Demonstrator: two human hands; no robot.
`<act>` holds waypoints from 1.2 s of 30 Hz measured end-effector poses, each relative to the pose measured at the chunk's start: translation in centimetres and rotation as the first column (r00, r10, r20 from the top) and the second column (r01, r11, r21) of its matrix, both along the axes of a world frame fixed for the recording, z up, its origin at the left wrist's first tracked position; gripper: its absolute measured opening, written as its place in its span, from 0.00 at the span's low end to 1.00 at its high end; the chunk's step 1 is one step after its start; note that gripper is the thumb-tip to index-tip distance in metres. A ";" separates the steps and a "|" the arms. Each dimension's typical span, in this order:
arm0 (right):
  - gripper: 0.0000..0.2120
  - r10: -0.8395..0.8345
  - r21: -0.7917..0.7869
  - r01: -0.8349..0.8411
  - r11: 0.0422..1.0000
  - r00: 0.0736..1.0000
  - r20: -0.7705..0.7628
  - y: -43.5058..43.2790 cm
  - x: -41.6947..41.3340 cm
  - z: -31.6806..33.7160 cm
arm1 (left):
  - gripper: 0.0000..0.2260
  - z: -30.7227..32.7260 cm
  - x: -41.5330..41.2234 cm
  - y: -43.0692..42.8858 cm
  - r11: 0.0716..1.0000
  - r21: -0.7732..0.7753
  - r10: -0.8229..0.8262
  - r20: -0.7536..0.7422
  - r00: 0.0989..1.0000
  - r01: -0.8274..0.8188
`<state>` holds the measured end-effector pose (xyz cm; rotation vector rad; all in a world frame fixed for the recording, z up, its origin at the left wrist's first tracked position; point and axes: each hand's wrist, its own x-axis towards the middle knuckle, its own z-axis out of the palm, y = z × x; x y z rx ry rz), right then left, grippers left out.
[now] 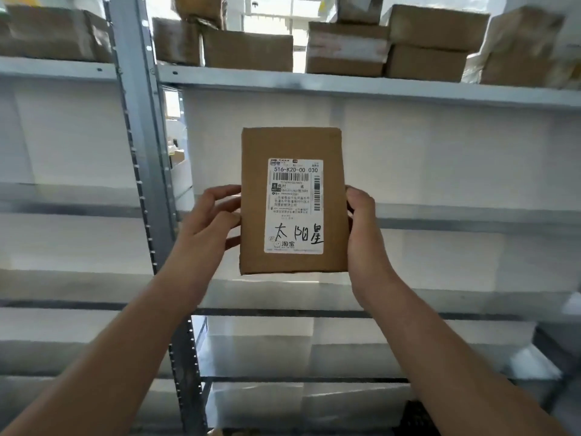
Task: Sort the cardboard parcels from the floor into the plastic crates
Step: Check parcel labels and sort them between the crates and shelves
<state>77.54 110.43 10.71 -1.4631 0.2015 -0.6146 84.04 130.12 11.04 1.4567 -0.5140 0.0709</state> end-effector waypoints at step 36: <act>0.22 -0.726 -0.166 0.734 0.659 0.678 0.118 -18.1 -39.3 5.2 | 0.14 5.8 -28.5 -29.7 0.643 -0.050 -0.765 0.002 0.644 0.764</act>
